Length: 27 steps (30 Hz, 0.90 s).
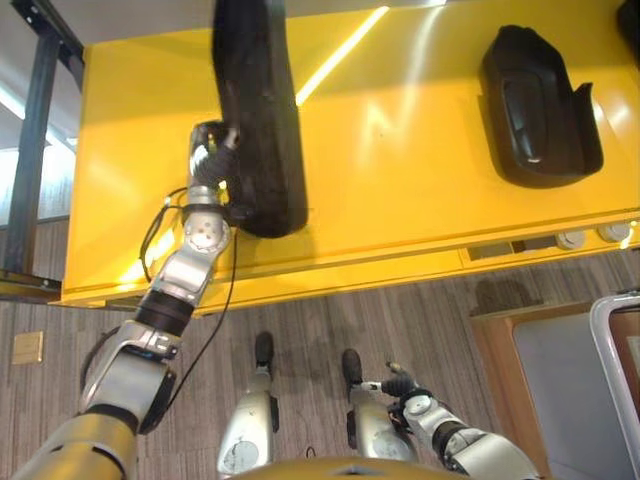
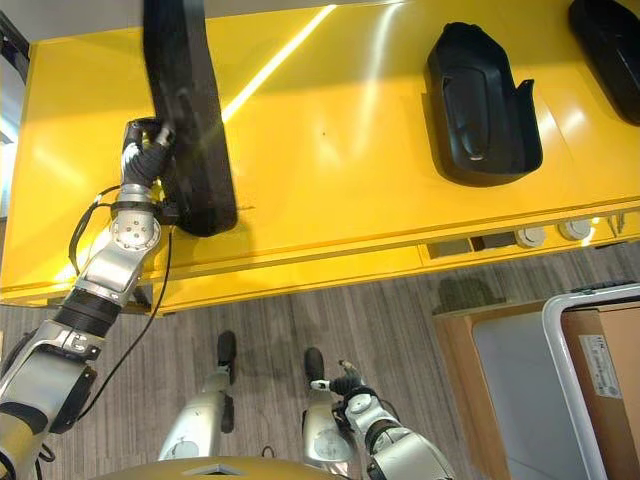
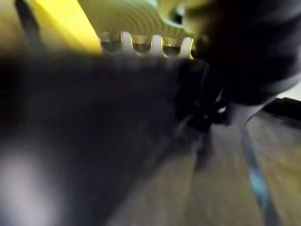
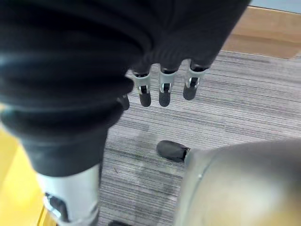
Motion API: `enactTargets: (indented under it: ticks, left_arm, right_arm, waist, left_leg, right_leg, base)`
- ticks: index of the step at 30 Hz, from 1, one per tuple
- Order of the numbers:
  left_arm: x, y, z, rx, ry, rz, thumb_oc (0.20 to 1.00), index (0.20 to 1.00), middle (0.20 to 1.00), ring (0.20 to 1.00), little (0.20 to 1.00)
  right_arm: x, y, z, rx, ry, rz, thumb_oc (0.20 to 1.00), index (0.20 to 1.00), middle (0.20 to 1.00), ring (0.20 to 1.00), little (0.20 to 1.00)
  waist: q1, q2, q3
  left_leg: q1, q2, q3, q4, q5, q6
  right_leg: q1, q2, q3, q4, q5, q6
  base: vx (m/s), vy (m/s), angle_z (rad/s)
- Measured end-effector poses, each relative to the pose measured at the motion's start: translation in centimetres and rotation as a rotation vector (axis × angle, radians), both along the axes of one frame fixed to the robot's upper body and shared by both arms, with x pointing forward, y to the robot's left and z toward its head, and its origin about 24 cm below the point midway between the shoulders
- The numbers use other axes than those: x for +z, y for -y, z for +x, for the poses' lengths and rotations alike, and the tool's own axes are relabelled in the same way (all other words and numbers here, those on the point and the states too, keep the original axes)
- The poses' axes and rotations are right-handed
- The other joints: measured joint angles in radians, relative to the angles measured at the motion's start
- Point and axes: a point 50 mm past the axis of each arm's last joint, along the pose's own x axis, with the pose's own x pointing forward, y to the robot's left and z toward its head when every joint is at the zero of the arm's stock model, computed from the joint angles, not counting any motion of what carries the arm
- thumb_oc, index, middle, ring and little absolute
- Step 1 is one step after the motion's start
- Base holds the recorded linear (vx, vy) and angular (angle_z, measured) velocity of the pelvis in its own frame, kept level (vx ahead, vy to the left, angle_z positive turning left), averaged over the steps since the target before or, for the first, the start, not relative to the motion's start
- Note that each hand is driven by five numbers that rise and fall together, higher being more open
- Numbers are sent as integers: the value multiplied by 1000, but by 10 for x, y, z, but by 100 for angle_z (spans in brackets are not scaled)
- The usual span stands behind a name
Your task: Move parts from the plastic box to the shelf.
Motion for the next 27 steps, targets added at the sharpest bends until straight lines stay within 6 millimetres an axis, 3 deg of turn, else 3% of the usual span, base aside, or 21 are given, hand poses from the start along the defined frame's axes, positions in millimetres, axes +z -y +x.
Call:
enactTargets:
  ticks: [7, 18, 20, 21, 27]
  left_arm:
    - [-12, -7, -3, 10, -52, 33, 1000, 1000, 1000, 1000, 1000]
    - [-11, -10, -3, 13, -52, -37, 1000, 1000, 1000, 1000, 1000]
    - [-6, -5, -3, 2, -33, -97, 1000, 1000, 1000, 1000, 1000]
    - [7, 4, -8, -33, 29, -194, 1000, 1000, 1000, 1000, 1000]
    - [11, 5, -9, -46, 59, -218, 1000, 1000, 1000, 1000, 1000]
  right_arm:
    - [-3, 15, -9, -81, -39, -14, 1000, 1000, 1000, 1000, 1000]
    - [-2, 15, -8, -81, -37, -13, 1000, 1000, 1000, 1000, 1000]
    - [-2, 9, -6, -74, -29, 1, 1000, 1000, 1000, 1000, 1000]
    - [-2, 8, -6, -64, -28, 0, 1000, 1000, 1000, 1000, 1000]
    - [-2, 4, -5, -61, -26, 11, 1000, 1000, 1000, 1000, 1000]
  waist:
    - [-5, -13, 10]
    - [-8, -13, 9]
    - [-8, -14, 8]
    - [-8, -18, 6]
    - [-11, -19, 4]
  left_leg:
    - [40, 1, -1, 0, -16, -7]
    - [36, 3, -1, 0, -11, 2]
    - [36, 3, -1, 0, -11, 2]
    - [37, 3, -2, 0, -10, 3]
    - [51, 6, -1, 0, -13, 1]
  right_leg:
    - [42, 0, -1, -6, -11, 4]
    - [38, 2, -2, 0, -7, -4]
    - [38, 2, -2, 0, -6, -5]
    - [40, 2, -2, 0, -5, -5]
    - [53, 3, -1, 0, -6, -5]
  base:
    - [0, 0, 0]
    - [0, 0, 0]
    - [0, 0, 0]
    - [0, 0, 0]
    - [42, -11, 0]
